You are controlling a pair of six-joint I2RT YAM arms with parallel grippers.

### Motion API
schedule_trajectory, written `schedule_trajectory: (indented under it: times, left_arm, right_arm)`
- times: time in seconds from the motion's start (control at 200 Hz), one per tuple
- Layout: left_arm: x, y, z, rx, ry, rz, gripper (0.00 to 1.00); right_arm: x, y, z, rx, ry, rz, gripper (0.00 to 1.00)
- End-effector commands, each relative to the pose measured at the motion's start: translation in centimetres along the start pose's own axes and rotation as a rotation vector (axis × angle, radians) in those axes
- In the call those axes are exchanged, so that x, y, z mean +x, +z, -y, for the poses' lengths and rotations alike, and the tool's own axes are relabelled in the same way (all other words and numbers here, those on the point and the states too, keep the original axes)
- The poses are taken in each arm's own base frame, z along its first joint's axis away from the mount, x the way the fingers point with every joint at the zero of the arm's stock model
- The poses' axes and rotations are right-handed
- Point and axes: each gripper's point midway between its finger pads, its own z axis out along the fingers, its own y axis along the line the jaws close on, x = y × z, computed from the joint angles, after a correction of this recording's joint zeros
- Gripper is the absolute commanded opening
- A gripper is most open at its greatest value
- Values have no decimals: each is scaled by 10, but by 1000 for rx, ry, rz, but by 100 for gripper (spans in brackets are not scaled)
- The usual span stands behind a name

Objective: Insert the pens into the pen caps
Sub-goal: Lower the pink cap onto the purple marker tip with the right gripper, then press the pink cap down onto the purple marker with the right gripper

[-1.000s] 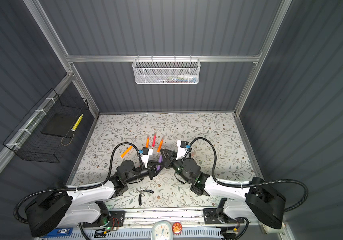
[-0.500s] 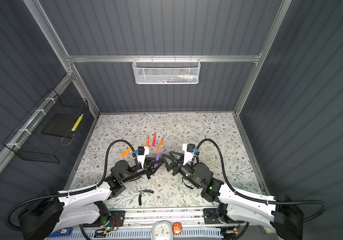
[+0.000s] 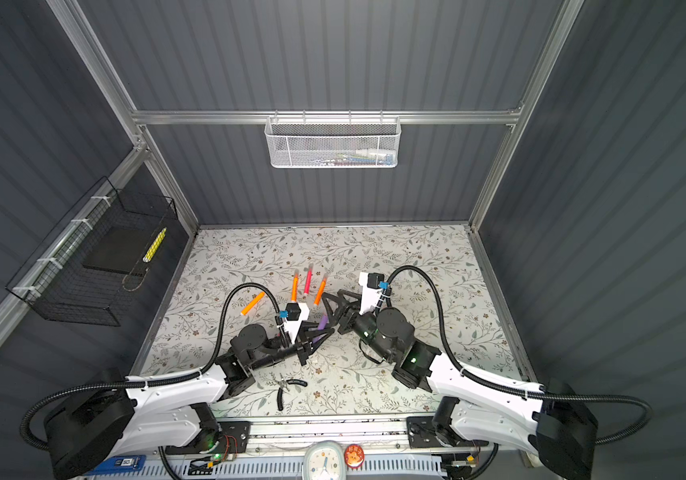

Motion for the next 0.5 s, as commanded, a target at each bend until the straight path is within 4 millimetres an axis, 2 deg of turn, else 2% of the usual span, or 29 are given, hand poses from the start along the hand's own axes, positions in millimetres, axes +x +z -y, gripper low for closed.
schedule_trajectory:
  times: [0.0, 0.225, 0.25, 0.275, 0.39, 0.495]
  left_arm:
    - [4, 1, -2, -14, 37, -9, 0]
    - [6, 3, -5, -32, 36, -21, 0]
    - [6, 3, -6, -35, 34, -22, 0]
    - [5, 4, -6, -37, 32, -21, 0]
    - [0, 5, -10, -66, 24, -16, 0]
    - [-21, 5, -18, -117, 40, 36, 0]
  right_arm:
    - [-3, 7, -9, -28, 23, -22, 54]
    - [6, 15, -11, -30, 17, -71, 33]
    - [7, 15, -11, -29, 17, -74, 29]
    - [17, 19, -5, -12, 10, -102, 24]
    - [26, 20, -3, -9, 1, -131, 0]
    - [40, 17, -2, -2, -20, -156, 0]
